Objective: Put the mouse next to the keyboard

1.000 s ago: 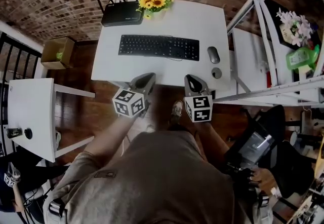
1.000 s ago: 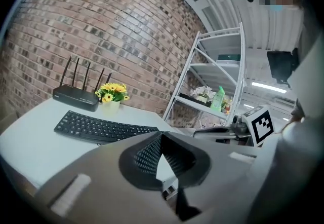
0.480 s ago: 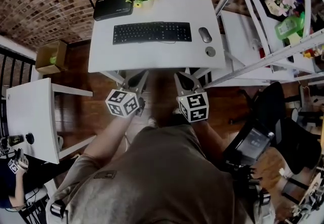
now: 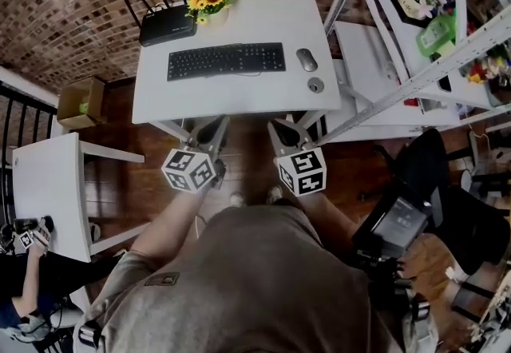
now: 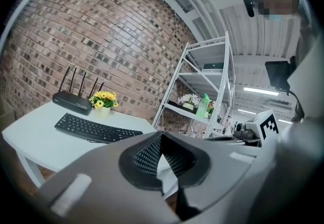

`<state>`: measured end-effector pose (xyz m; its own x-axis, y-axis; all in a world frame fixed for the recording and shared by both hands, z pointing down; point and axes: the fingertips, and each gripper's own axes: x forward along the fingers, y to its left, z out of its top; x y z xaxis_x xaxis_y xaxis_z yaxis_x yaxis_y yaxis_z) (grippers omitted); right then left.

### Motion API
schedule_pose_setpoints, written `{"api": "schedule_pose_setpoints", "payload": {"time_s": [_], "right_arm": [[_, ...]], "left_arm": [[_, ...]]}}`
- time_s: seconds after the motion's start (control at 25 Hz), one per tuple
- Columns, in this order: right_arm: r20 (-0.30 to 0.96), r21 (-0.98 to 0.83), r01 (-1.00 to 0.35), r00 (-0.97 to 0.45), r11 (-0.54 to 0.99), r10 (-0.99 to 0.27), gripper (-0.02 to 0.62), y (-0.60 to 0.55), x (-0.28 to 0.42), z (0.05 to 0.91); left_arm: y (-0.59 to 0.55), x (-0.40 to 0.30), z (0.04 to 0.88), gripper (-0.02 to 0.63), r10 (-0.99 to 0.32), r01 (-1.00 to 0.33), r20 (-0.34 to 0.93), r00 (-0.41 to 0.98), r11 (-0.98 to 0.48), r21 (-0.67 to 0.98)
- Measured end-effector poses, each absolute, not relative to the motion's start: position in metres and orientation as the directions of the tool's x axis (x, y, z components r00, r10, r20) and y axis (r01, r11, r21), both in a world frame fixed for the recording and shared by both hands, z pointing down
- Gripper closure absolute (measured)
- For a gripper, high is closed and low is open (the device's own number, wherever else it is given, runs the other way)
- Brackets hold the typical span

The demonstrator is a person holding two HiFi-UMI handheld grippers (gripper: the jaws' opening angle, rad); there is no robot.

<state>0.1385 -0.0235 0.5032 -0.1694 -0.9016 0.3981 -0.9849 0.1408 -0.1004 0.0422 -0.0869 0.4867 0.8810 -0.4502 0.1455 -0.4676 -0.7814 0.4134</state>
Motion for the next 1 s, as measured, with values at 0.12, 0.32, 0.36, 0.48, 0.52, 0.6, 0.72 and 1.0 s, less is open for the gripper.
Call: {"api": "schedule_pose_setpoints", "payload": {"time_s": [0.12, 0.32, 0.36, 0.48, 0.52, 0.6, 0.72, 1.0], "right_arm": [[0.394, -0.107, -0.985, -0.169, 0.137, -0.903, 0.581, -0.019, 0.145, 0.504], [0.385, -0.124, -0.984, -0.166, 0.127, -0.908, 0.581, -0.015, 0.148, 0.504], [0.384, -0.128, -0.984, -0.166, 0.126, -0.908, 0.581, -0.014, 0.148, 0.505], [0.379, -0.131, -0.984, -0.165, 0.124, -0.911, 0.581, -0.011, 0.151, 0.503], [0.376, -0.133, -0.983, -0.165, 0.123, -0.912, 0.581, -0.010, 0.151, 0.503], [0.373, -0.135, -0.983, -0.167, 0.124, -0.913, 0.581, -0.010, 0.152, 0.502], [0.370, -0.137, -0.983, -0.168, 0.125, -0.914, 0.581, -0.010, 0.155, 0.501], [0.379, -0.139, -0.984, -0.159, 0.114, -0.912, 0.583, -0.006, 0.162, 0.502]], "left_arm": [[-0.080, 0.046, 0.486, 0.614, -0.445, -0.468, 0.157, 0.882, -0.784, 0.408], [-0.073, 0.047, 0.485, 0.614, -0.446, -0.472, 0.162, 0.880, -0.783, 0.404], [-0.072, 0.047, 0.485, 0.614, -0.448, -0.473, 0.163, 0.879, -0.783, 0.404], [-0.068, 0.048, 0.483, 0.614, -0.451, -0.475, 0.158, 0.878, -0.783, 0.403], [-0.067, 0.049, 0.482, 0.614, -0.453, -0.475, 0.157, 0.878, -0.783, 0.402], [-0.065, 0.048, 0.481, 0.613, -0.457, -0.478, 0.153, 0.876, -0.781, 0.401], [-0.065, 0.050, 0.480, 0.614, -0.461, -0.482, 0.152, 0.874, -0.781, 0.397], [-0.058, 0.053, 0.481, 0.614, -0.458, -0.483, 0.162, 0.874, -0.781, 0.396]]}}
